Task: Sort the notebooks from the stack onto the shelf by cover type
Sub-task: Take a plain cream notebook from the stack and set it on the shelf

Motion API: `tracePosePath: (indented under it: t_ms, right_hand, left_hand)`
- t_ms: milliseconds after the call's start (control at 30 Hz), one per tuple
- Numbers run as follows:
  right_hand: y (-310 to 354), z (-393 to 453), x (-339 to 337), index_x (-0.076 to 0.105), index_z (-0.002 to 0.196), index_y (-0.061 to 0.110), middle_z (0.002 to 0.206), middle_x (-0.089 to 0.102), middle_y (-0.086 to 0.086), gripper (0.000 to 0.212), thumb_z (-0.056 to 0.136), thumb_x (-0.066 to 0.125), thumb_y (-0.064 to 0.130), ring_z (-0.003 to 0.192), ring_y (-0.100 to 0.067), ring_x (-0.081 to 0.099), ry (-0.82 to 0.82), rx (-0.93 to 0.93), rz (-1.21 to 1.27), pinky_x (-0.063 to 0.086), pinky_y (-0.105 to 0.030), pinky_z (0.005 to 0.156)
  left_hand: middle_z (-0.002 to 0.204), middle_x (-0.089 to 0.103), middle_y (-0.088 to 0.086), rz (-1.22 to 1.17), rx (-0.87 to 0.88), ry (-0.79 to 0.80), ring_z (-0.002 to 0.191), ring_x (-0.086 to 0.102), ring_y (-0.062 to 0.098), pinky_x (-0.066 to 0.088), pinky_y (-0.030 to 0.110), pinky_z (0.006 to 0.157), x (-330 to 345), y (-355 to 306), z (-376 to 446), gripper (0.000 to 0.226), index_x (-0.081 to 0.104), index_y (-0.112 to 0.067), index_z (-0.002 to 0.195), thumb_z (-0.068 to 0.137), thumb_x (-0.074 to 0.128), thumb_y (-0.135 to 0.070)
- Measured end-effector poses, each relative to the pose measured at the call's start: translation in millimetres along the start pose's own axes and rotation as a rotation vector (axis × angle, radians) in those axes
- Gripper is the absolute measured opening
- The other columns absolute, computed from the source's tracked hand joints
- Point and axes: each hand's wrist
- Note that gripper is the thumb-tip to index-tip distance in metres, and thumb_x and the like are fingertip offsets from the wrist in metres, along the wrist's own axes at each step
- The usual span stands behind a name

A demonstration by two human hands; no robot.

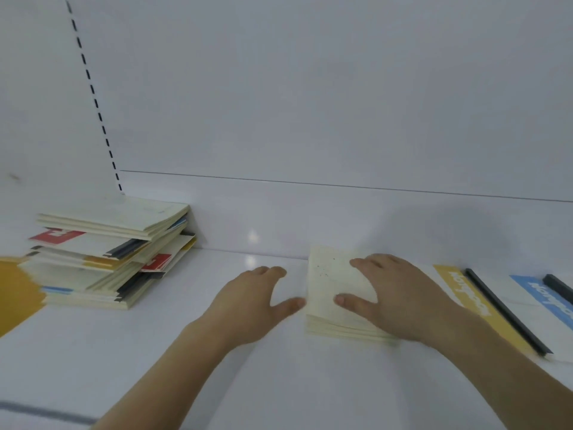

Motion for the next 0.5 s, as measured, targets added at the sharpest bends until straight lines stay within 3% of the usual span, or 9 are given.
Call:
tracePosePath:
  t_ms: [200,333,400,500]
  right_hand:
    - [84,28,2,0.044,0.143,0.025,0.142,0.047,0.009,0.067,0.092,0.035,0.068,0.135,-0.01,0.035,-0.188,-0.169,0.068,0.027,-0.024,0.111]
    - [151,58,4,0.062,0.125,0.018,0.125,0.061,0.002,0.067,0.089,0.033,0.065,0.128,-0.019,0.048,-0.341,-0.251,0.152,0.037,-0.032,0.108]
    - [188,73,4,0.064,0.121,0.014,0.122,0.063,-0.001,0.063,0.089,0.036,0.06,0.126,-0.023,0.051,-0.411,-0.275,0.207,0.039,-0.033,0.106]
    - [243,99,-1,0.06,0.124,0.012,0.123,0.06,-0.004,0.052,0.094,0.045,0.051,0.124,-0.022,0.049,-0.482,-0.322,0.242,0.035,-0.026,0.104]
  left_hand:
    - [0.122,0.066,-0.009,0.03,-0.026,-0.362,0.109,0.061,0.014,0.049,0.029,0.088,-42,49,-26,0.038,0.06,-0.026,0.129,0.1,0.047,-0.047]
    - [0.094,0.072,-0.004,0.155,-0.01,-0.581,0.087,0.066,0.024,0.051,0.034,0.072,-76,98,-45,0.023,0.071,-0.02,0.103,0.095,0.054,-0.034]
    - [0.087,0.071,-0.002,0.208,-0.03,-0.619,0.082,0.066,0.026,0.053,0.039,0.07,-93,128,-54,0.025,0.071,-0.017,0.093,0.091,0.052,-0.033]
    - [0.103,0.07,-0.003,0.251,-0.105,-0.532,0.097,0.065,0.024,0.052,0.038,0.082,-116,169,-63,0.031,0.07,-0.019,0.106,0.097,0.046,-0.036]
Point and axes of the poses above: each hand's wrist, its own z-axis towards the middle knuckle, its own x-axis out of the palm, y = z × x
